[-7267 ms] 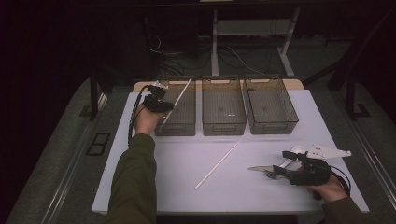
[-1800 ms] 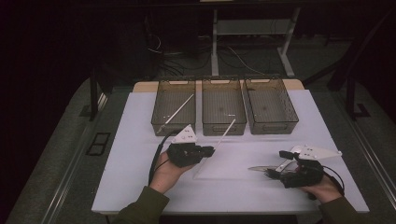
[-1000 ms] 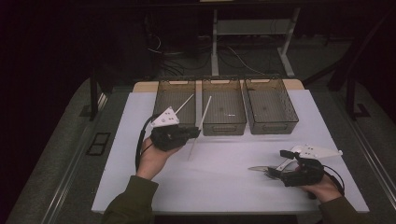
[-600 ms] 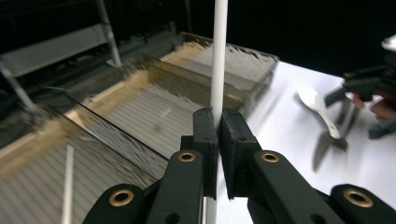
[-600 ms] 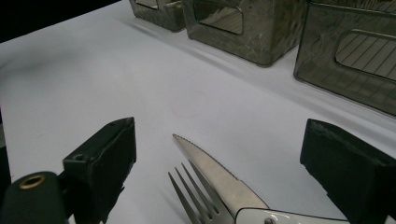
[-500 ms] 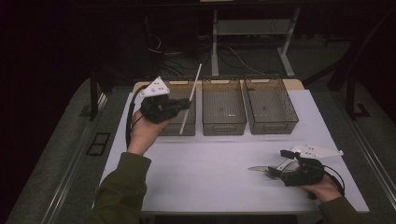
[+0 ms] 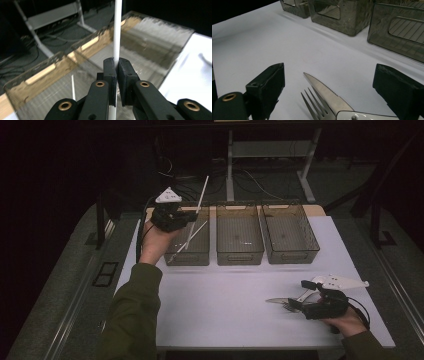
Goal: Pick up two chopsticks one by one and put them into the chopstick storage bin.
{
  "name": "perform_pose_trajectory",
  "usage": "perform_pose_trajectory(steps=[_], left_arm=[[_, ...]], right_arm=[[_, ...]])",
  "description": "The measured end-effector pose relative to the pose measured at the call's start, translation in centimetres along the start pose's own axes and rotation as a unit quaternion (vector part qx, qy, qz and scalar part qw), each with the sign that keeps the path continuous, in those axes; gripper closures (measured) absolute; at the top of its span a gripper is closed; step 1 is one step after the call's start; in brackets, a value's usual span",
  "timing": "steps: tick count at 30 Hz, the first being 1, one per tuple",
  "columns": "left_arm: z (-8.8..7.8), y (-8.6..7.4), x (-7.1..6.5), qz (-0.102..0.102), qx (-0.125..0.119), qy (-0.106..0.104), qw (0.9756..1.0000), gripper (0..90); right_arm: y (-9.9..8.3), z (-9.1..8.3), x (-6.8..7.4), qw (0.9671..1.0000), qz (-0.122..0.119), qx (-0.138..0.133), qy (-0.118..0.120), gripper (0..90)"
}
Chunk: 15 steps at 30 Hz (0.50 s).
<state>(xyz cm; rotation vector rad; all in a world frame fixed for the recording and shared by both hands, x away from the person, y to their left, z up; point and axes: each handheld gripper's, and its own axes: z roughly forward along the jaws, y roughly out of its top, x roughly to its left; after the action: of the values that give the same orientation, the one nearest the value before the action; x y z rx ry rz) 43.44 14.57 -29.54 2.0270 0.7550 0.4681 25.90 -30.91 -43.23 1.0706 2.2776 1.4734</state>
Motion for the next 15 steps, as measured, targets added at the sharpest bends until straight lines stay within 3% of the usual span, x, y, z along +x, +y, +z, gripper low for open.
perform_pose_trajectory(steps=[5, 12, 13, 15], left_arm=[[1.4, -0.8, 0.7, -0.005, 0.036, 0.013, 0.9992, 84.7], [2.7, -2.1, 1.6, -0.010, 0.082, 0.028, 0.9962, 84.6], [2.8, -2.2, 1.8, -0.004, 0.096, 0.028, 0.9950, 84.6], [3.2, -2.8, 1.9, -0.011, 0.105, 0.031, 0.9940, 84.6]], right_arm=[[0.0, 0.0, 0.0, 1.0000, 0.002, 0.001, -0.001, 10.8], [0.0, -0.1, 0.0, 1.0000, 0.003, 0.001, 0.000, 10.7], [0.0, -0.1, 0.0, 1.0000, 0.003, 0.000, 0.000, 10.8], [0.0, -0.1, 0.0, 1.0000, 0.003, 0.000, 0.000, 10.8]])
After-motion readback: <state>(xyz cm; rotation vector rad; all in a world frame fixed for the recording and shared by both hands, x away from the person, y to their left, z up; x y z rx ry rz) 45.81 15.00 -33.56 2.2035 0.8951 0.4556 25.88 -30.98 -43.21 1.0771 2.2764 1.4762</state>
